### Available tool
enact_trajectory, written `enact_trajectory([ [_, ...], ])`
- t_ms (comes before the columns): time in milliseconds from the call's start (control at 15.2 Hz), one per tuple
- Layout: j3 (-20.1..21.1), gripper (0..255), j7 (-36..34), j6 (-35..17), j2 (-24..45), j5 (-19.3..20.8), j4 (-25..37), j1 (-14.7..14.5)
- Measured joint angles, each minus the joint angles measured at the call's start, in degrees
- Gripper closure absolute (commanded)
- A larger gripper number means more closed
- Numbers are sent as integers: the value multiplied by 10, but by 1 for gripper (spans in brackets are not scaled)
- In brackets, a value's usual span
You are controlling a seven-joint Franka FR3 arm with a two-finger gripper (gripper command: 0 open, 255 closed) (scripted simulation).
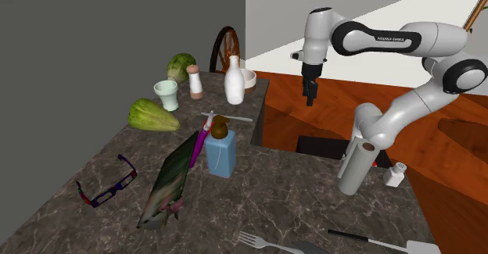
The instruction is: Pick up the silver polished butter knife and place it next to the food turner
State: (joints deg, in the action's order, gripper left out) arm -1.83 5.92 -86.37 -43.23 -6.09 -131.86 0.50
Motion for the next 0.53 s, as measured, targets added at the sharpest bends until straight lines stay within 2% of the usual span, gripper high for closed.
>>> enact_trajectory([
  [132,1,0,-1,-6,11,0,5,0],
  [528,12,0,-18,-75,127,6,50,4],
])
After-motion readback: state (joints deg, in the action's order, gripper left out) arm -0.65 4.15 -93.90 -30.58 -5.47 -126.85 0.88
